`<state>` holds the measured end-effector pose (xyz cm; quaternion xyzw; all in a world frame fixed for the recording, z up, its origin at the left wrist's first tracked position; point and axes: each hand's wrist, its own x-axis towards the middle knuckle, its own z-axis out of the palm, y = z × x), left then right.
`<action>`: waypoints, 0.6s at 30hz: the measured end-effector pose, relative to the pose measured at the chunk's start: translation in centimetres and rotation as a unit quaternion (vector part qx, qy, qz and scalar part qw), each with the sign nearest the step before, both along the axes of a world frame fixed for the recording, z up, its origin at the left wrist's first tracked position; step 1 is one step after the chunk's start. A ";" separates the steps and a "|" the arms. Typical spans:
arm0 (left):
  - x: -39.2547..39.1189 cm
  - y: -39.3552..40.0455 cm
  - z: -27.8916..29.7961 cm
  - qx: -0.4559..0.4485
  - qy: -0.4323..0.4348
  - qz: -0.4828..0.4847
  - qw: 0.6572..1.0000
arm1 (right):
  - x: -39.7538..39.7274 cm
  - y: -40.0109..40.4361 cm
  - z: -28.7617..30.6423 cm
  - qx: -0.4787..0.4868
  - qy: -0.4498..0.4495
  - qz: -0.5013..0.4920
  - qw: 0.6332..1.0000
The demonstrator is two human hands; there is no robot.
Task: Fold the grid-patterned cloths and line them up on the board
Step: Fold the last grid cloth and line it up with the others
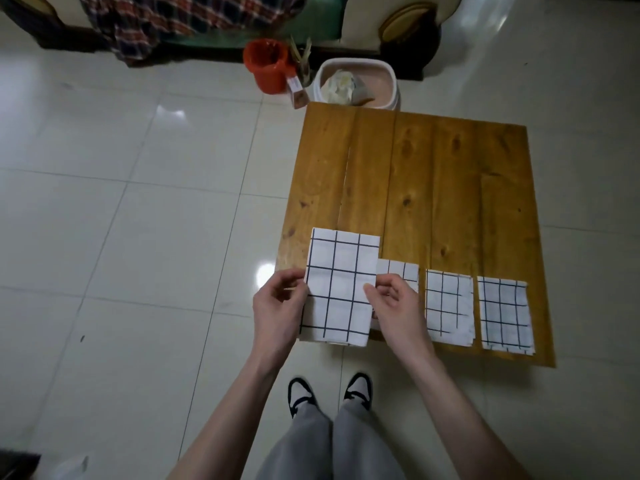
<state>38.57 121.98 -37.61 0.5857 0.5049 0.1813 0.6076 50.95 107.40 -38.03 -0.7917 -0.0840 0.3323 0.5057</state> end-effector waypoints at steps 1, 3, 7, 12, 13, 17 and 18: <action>0.1 0.2 -1.4 -0.004 0.005 0.004 1.000 | 0.1 0.2 -1.4 -0.005 0.003 -0.002 1.000; 0.3 0.5 -4.1 -0.012 0.016 0.010 1.000 | 0.1 0.7 -3.8 -0.013 0.007 -0.006 1.000; 0.6 1.2 -9.2 -0.024 0.030 0.030 0.999 | 0.4 1.7 -8.7 -0.039 -0.002 0.000 0.999; 1.2 1.8 -14.3 -0.018 0.065 0.037 0.997 | 0.6 2.8 -13.3 -0.059 0.015 -0.016 0.998; 1.3 1.9 -15.2 -0.015 0.074 0.036 0.997 | 0.6 3.0 -14.1 -0.064 0.015 -0.018 0.998; 1.8 2.5 -17.5 0.004 0.097 0.015 0.995 | 0.9 3.7 -16.6 -0.096 0.007 -0.014 0.995; 2.0 2.6 -17.9 0.012 0.103 0.007 0.995 | 1.0 3.8 -17.1 -0.106 0.003 -0.011 0.994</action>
